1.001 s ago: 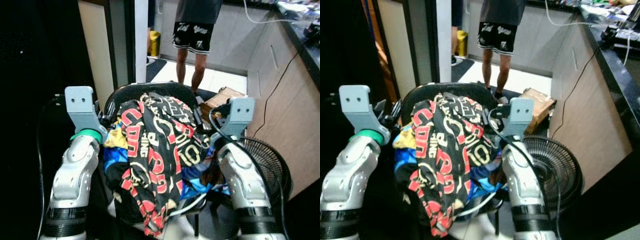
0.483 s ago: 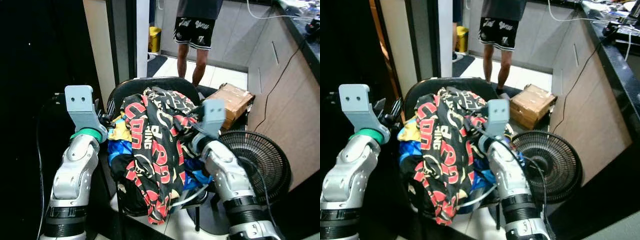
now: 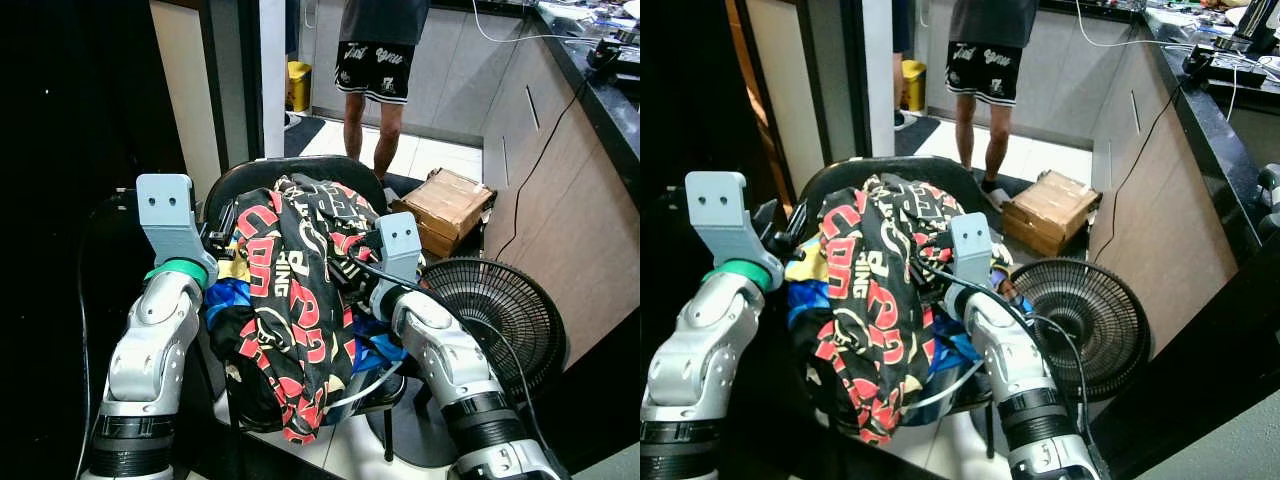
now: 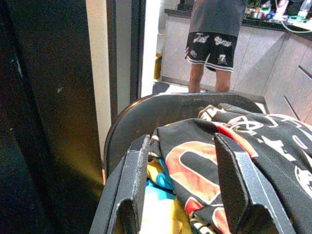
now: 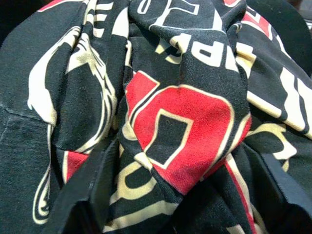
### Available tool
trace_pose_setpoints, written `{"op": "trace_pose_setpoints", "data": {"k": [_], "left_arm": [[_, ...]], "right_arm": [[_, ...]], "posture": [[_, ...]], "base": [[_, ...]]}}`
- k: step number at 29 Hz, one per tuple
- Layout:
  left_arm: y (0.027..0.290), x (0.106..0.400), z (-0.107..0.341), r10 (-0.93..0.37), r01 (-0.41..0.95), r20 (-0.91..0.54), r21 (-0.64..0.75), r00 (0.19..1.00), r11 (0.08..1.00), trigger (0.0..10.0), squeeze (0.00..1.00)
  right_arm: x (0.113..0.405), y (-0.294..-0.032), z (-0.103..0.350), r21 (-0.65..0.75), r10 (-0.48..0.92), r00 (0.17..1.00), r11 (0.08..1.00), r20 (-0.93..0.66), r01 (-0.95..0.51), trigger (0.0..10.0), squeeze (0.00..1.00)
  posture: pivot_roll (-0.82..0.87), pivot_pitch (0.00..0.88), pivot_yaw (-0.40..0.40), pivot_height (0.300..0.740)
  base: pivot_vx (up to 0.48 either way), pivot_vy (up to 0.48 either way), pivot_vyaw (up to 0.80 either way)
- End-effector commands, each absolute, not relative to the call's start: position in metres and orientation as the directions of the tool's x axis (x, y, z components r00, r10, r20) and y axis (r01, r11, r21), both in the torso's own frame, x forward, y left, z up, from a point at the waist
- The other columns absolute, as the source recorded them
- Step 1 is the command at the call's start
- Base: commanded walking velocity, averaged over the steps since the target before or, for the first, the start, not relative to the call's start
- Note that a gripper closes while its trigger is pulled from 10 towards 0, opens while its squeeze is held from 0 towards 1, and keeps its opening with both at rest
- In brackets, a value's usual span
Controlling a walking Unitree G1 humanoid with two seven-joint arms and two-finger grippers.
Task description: Clothes washing
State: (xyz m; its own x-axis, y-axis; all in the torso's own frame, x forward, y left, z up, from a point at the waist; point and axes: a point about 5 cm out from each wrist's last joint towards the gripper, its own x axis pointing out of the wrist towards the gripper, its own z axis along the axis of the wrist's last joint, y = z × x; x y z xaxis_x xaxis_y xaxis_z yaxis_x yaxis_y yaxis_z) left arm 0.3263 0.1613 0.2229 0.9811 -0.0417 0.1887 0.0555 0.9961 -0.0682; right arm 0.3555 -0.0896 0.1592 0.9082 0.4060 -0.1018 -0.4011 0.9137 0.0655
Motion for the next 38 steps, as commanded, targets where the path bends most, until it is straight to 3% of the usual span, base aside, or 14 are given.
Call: {"op": "trace_pose_setpoints", "data": {"k": [1, 25, 26, 27, 28, 30, 33, 38], "left_arm": [[0.162, 0.326, 0.220, -0.044, 0.056, 0.182, -0.058, 0.982, 0.997, 10.0, 0.00], [0.157, 0.332, 0.223, -0.051, 0.066, 0.199, -0.069, 0.979, 0.995, 10.0, 0.00], [0.157, 0.333, 0.225, -0.047, 0.064, 0.205, -0.074, 0.978, 0.995, 10.0, 0.00], [0.157, 0.333, 0.225, -0.047, 0.064, 0.205, -0.074, 0.978, 0.995, 10.0, 0.00], [0.158, 0.335, 0.226, -0.041, 0.058, 0.210, -0.075, 0.977, 0.996, 10.0, 0.00], [0.159, 0.336, 0.227, -0.039, 0.056, 0.210, -0.072, 0.977, 0.996, 10.0, 0.00], [0.159, 0.337, 0.229, -0.039, 0.055, 0.215, -0.068, 0.976, 0.996, 10.0, 0.00], [0.159, 0.338, 0.231, -0.034, 0.050, 0.225, -0.066, 0.974, 0.997, 10.0, 0.00]], "right_arm": [[0.354, -0.093, 0.146, 0.085, 0.400, 0.903, 0.916, -0.157, -0.391, 0.0, 0.00], [0.357, -0.100, 0.172, 0.122, 0.396, 0.917, 0.913, -0.045, -0.389, 0.0, 0.00], [0.359, -0.101, 0.191, 0.142, 0.387, 0.921, 0.910, 0.052, -0.390, 0.0, 0.00], [0.359, -0.101, 0.191, 0.142, 0.387, 0.921, 0.910, 0.052, -0.390, 0.0, 0.00], [0.358, -0.107, 0.251, 0.214, 0.302, 0.884, 0.895, 0.358, -0.392, 0.0, 0.00], [0.351, -0.117, 0.290, 0.263, 0.198, 0.820, 0.884, 0.537, -0.386, 0.0, 0.00], [0.345, -0.129, 0.316, 0.274, 0.111, 0.763, 0.892, 0.637, -0.359, 0.0, 0.00], [0.342, -0.134, 0.324, 0.266, 0.089, 0.735, 0.897, 0.673, -0.352, 0.0, 0.00]], "posture": [[0.11, 0.024, 0.029, 0.740], [0.08, 0.000, 0.033, 0.740], [0.08, 0.000, 0.030, 0.740], [0.08, 0.000, 0.030, 0.740], [0.07, 0.006, 0.043, 0.740], [0.08, 0.006, 0.049, 0.740], [0.08, 0.006, 0.049, 0.740], [0.08, 0.006, 0.049, 0.740]], "base": [[0.000, 0.000, 0.00], [0.000, 0.000, 0.00], [0.000, 0.000, 0.00], [0.000, 0.000, 0.00], [0.000, 0.000, 0.00], [0.000, 0.000, 0.00], [0.000, 0.000, 0.00], [0.000, 0.000, 0.00]]}}
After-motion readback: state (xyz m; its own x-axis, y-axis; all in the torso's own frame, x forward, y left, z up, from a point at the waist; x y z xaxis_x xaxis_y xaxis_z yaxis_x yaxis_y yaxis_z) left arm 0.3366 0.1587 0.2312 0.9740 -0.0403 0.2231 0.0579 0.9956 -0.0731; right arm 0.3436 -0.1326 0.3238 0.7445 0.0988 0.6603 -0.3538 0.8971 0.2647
